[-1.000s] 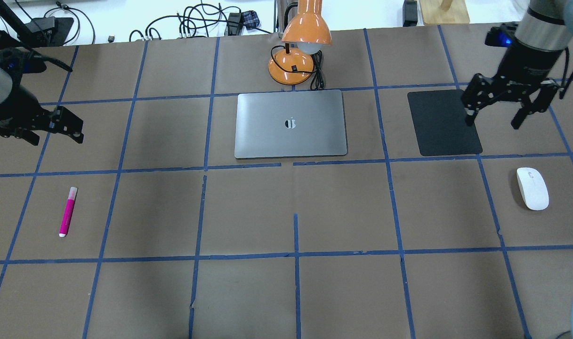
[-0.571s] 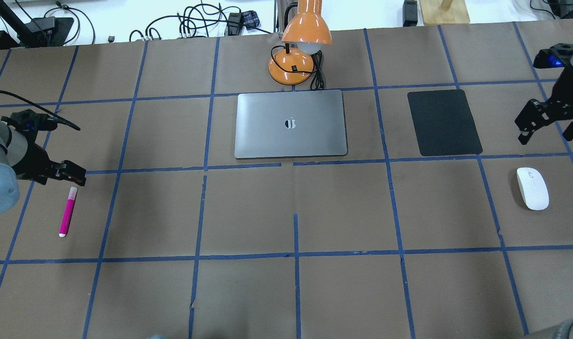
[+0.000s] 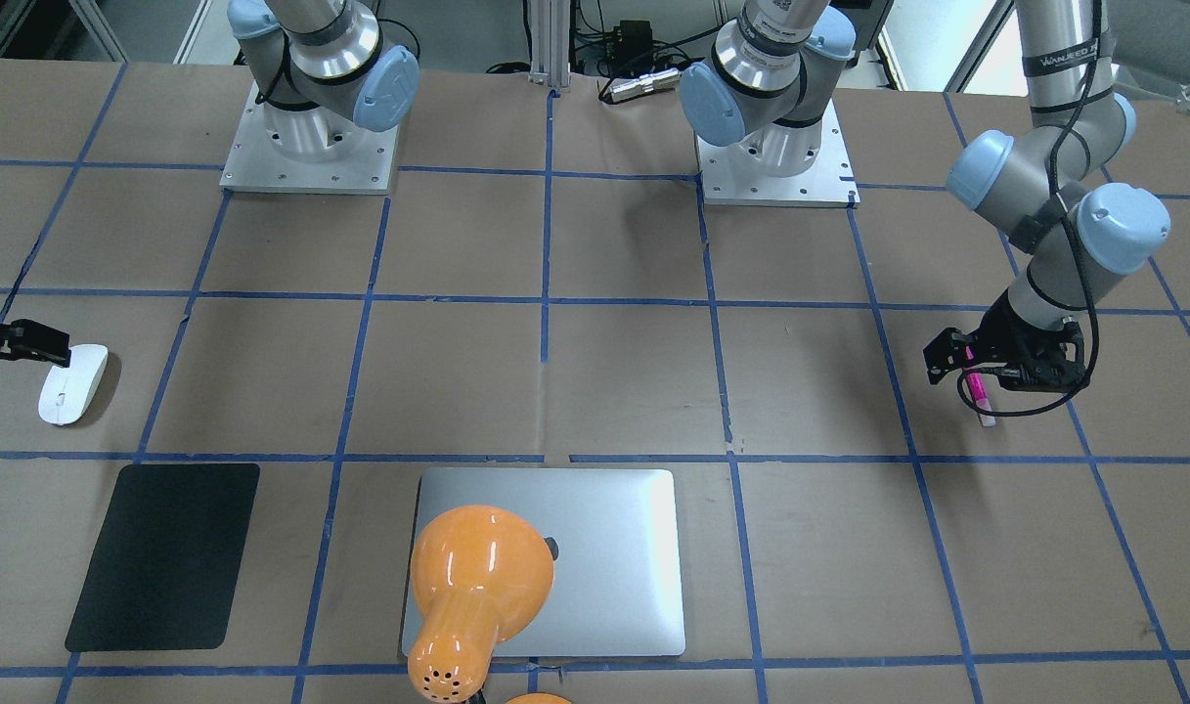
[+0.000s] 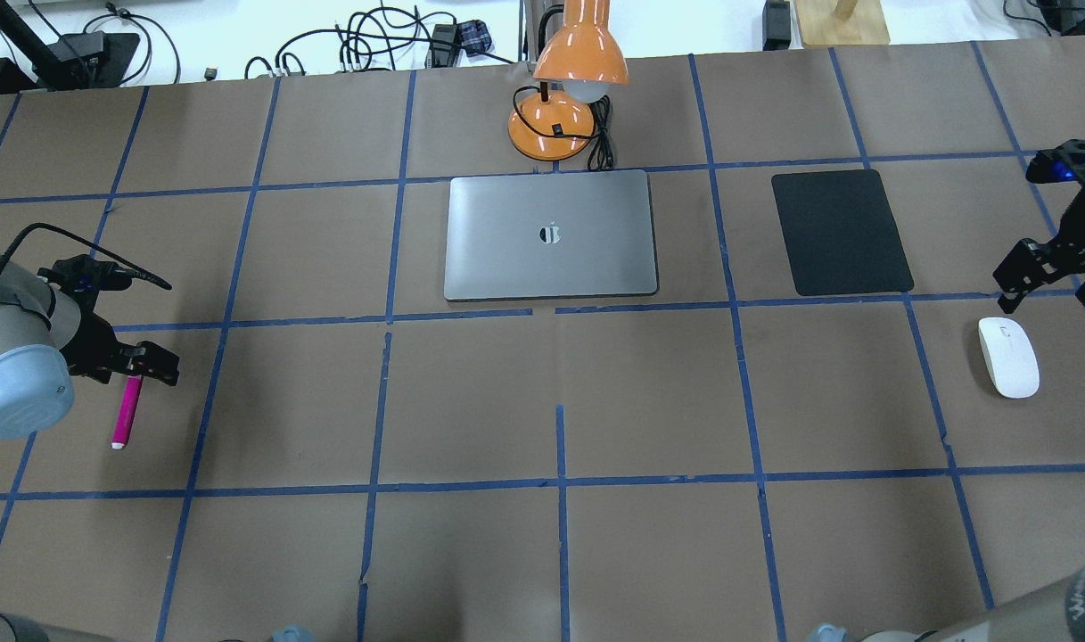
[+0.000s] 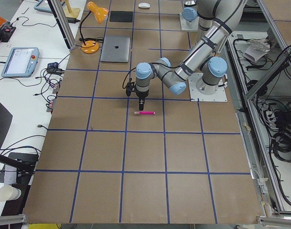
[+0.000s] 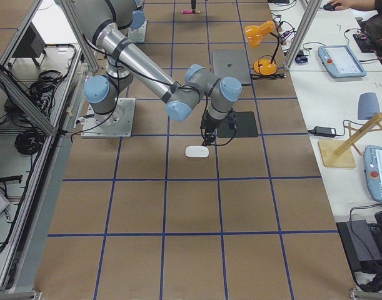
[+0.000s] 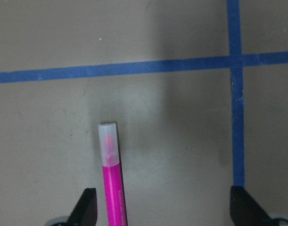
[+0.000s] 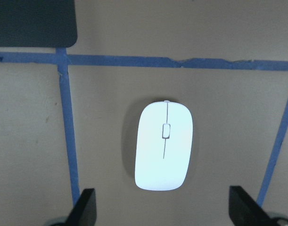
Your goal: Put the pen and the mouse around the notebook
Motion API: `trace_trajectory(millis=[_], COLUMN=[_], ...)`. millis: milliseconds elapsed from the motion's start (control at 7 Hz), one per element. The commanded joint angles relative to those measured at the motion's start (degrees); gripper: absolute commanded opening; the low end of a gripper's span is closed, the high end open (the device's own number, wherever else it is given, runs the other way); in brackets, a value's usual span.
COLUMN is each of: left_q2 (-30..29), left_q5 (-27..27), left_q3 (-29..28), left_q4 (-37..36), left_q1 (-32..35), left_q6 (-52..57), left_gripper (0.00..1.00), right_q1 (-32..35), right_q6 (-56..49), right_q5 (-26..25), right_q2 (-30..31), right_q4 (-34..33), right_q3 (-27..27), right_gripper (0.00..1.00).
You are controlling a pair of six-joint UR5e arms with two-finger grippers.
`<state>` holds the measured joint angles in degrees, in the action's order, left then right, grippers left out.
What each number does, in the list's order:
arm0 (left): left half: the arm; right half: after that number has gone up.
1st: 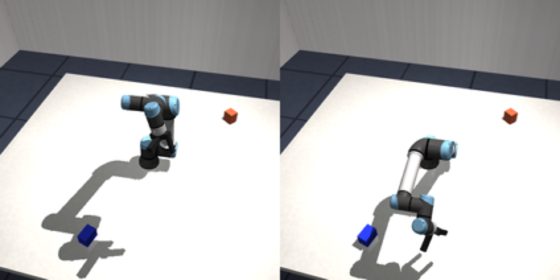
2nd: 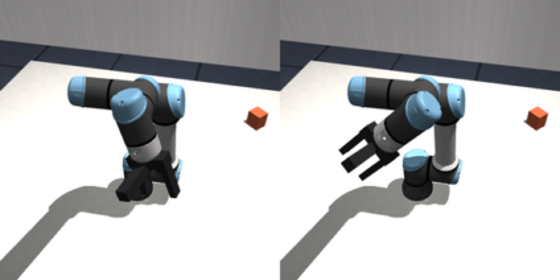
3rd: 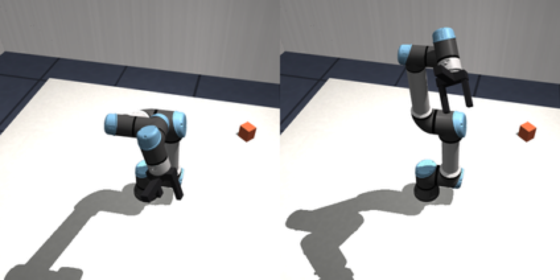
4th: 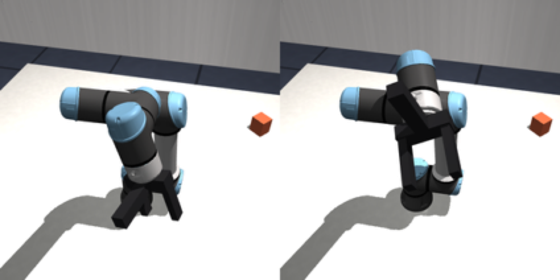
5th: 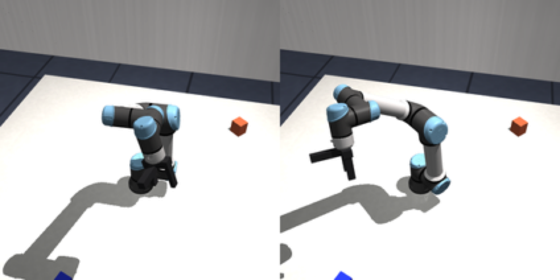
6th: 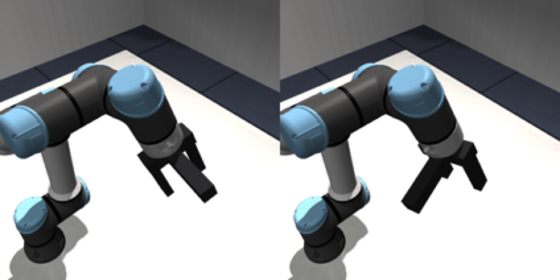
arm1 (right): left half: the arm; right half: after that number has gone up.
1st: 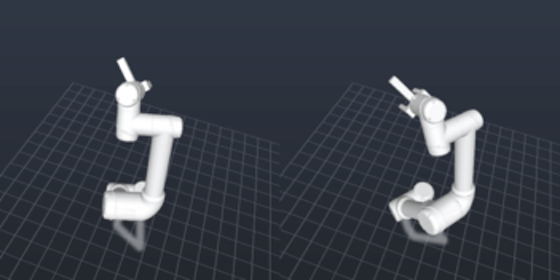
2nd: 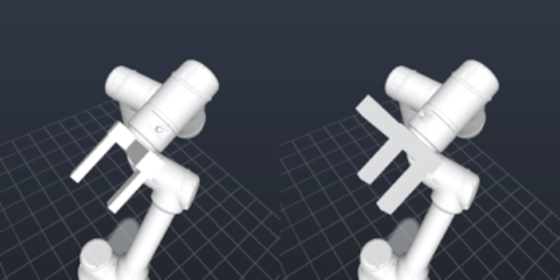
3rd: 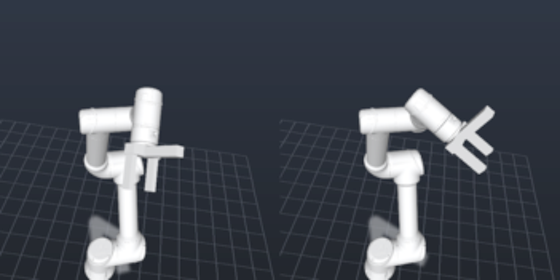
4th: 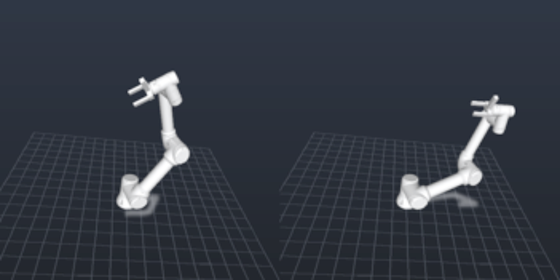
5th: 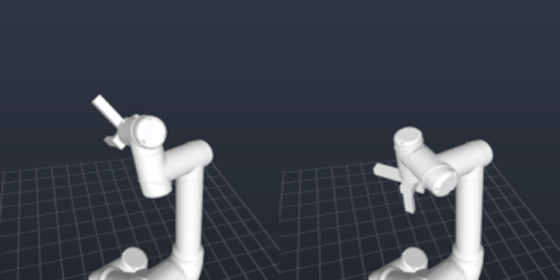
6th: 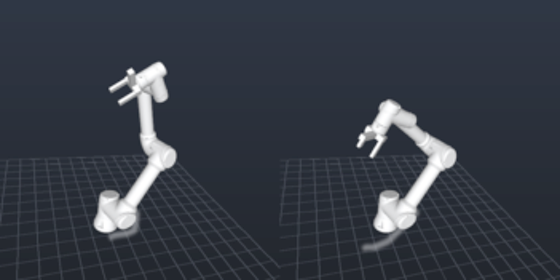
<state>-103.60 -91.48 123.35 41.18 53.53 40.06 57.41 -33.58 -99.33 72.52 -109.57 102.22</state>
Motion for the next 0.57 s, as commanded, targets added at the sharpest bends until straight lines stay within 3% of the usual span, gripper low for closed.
trace_trajectory(millis=[0,143,286,429], left_q2=[-2.5,-3.3,-3.4,-3.4], left_q5=[0.1,-0.3,-0.4,-0.5], left_q3=[0.1,0.1,0.1,-0.1], left_q4=[-0.5,-0.5,-0.6,-0.7], left_q1=[-2.1,-2.4,-2.4,-2.5], left_q6=[3.1,2.8,2.4,1.9], left_gripper=[1.00,1.00,0.87,0.63], right_q1=[-0.1,-0.1,-0.2,-0.2], right_q6=[1.6,1.6,1.7,1.4], right_q5=[0.4,1.1,0.6,-0.2], right_q2=[-0.9,-1.6,-2.5,-3.0], right_q4=[-3.2,-5.5,-7.0,-7.2], right_q3=[3.2,4.7,5.8,6.0], right_gripper=[1.00,1.00,1.00,1.00])
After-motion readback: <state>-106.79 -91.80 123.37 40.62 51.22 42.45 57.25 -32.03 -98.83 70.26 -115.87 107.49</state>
